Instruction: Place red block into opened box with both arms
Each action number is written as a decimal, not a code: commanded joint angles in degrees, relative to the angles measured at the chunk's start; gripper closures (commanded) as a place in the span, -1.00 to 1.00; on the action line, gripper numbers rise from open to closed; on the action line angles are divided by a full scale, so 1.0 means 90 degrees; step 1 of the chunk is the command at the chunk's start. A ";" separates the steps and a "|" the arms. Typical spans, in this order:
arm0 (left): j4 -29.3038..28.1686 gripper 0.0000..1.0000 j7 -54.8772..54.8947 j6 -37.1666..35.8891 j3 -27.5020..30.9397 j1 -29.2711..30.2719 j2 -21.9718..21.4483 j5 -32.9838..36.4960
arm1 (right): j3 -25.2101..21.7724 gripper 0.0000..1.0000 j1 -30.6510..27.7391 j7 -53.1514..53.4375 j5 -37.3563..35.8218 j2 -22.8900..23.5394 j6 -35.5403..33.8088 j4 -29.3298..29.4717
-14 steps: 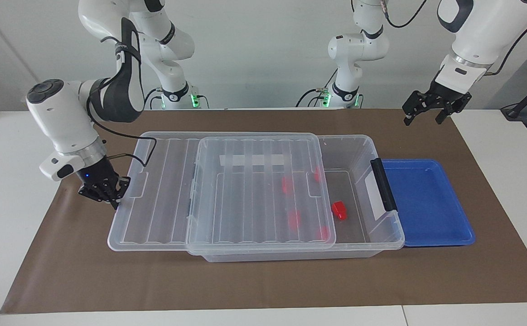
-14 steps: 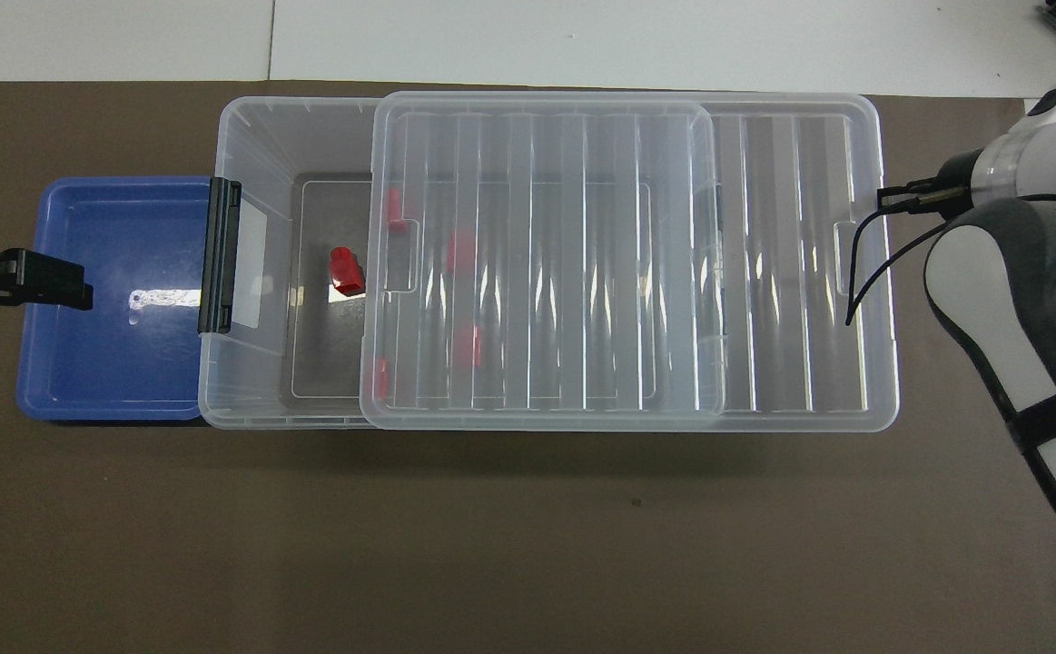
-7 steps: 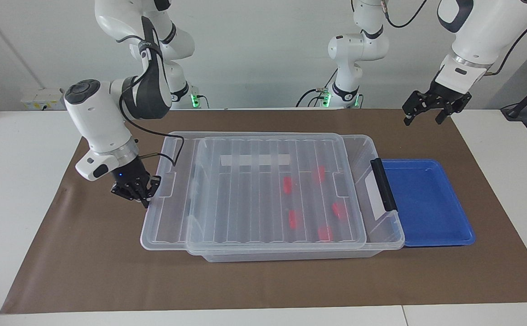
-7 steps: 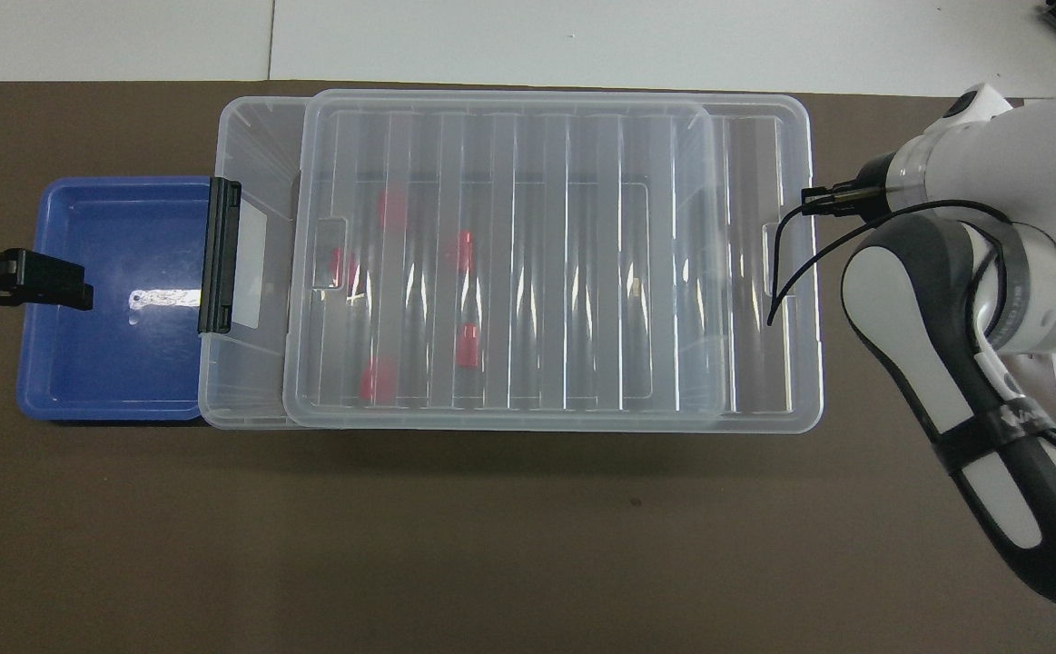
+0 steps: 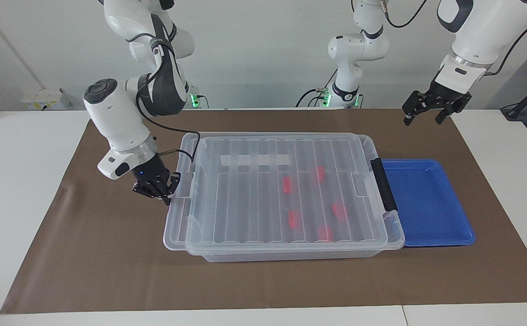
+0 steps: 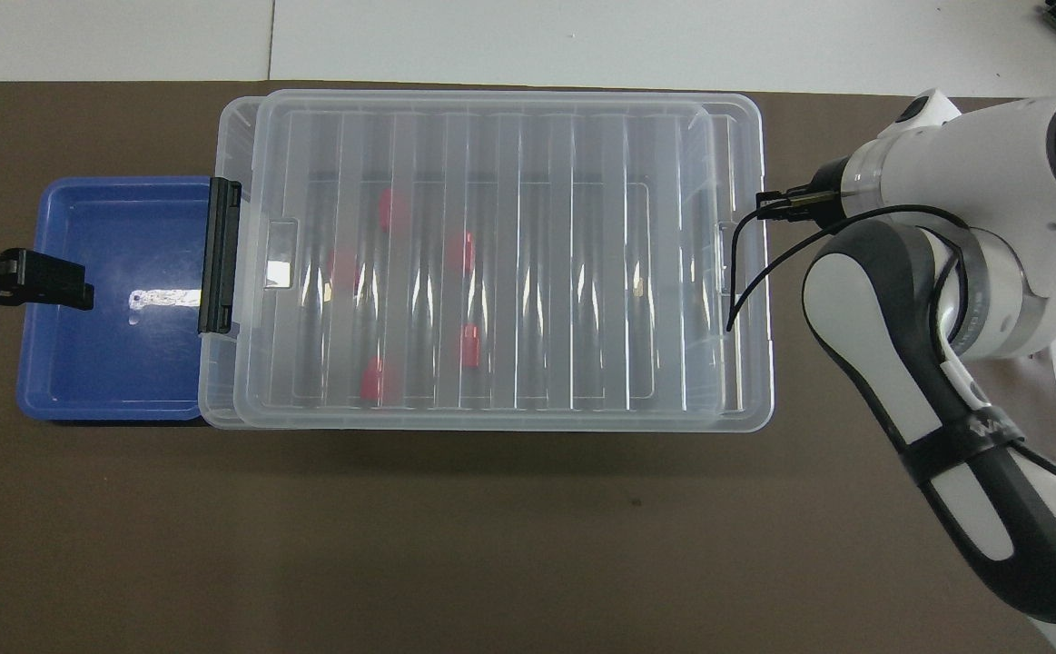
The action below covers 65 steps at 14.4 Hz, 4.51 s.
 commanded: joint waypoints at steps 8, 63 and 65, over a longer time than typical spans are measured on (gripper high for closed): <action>-0.0233 -1.00 -0.0058 0.0162 0.0020 -0.0013 -0.0195 -0.0108 | 0.0004 1.00 0.0079 0.0073 0.0895 -0.0069 -0.0061 -0.0151; -0.0224 -1.00 -0.0175 0.0171 -0.0020 -0.0023 -0.0185 -0.0098 | -0.0104 -1.00 -0.0751 0.0864 -0.1605 -0.1797 -0.4690 0.1080; -0.0224 -1.00 -0.0185 0.0171 -0.0020 -0.0023 -0.0185 -0.0098 | -0.0104 -1.00 -0.0760 0.0864 -0.1508 -0.1797 -0.4690 0.1070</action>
